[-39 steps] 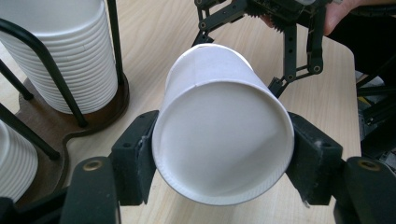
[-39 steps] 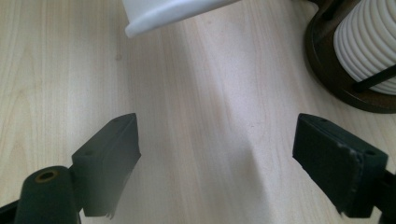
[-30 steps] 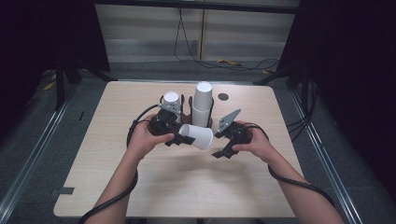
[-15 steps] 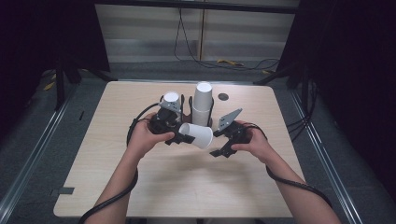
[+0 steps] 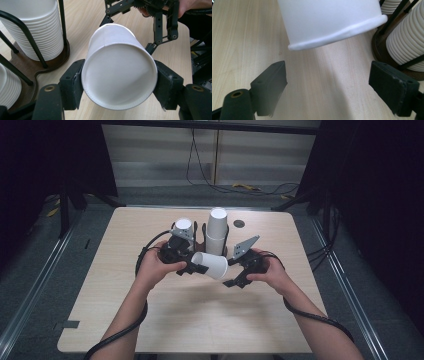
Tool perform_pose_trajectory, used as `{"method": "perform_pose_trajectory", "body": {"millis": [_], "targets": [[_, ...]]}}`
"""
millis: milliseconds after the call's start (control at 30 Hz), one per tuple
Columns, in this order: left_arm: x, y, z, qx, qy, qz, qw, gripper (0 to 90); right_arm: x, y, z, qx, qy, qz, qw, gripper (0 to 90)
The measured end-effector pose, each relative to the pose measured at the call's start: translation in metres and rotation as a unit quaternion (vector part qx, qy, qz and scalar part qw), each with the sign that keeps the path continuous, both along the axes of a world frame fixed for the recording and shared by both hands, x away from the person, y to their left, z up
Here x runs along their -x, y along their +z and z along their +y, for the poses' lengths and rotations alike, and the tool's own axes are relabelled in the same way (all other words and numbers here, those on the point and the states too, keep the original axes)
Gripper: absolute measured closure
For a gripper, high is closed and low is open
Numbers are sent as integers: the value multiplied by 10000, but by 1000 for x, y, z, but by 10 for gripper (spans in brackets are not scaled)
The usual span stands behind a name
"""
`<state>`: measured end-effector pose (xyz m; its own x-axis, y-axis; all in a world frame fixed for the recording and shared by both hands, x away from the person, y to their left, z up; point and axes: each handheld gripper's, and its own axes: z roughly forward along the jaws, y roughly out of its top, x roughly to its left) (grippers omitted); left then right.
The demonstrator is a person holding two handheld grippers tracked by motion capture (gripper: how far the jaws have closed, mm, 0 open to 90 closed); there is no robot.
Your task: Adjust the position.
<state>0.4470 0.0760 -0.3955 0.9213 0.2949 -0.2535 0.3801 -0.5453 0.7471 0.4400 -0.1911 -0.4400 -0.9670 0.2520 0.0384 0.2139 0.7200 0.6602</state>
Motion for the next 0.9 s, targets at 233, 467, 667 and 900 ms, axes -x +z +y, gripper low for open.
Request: {"method": "perform_pose_trajectory", "body": {"millis": [233,467,667,900], "targets": [[-2,-2,-1,15,-9,24,10000,338,0,0,-1,-36,12,3,10000,143],[-3,-3,-2,21,-29,59,10000,338,0,2,-1,-117,41,2,9999,144],[-3,-4,-4,26,-15,84,10000,338,0,2,1,-109,76,-6,9999,144],[-4,-5,-6,12,-57,111,9999,338,-1,3,2,-155,50,7,9999,143]]}}
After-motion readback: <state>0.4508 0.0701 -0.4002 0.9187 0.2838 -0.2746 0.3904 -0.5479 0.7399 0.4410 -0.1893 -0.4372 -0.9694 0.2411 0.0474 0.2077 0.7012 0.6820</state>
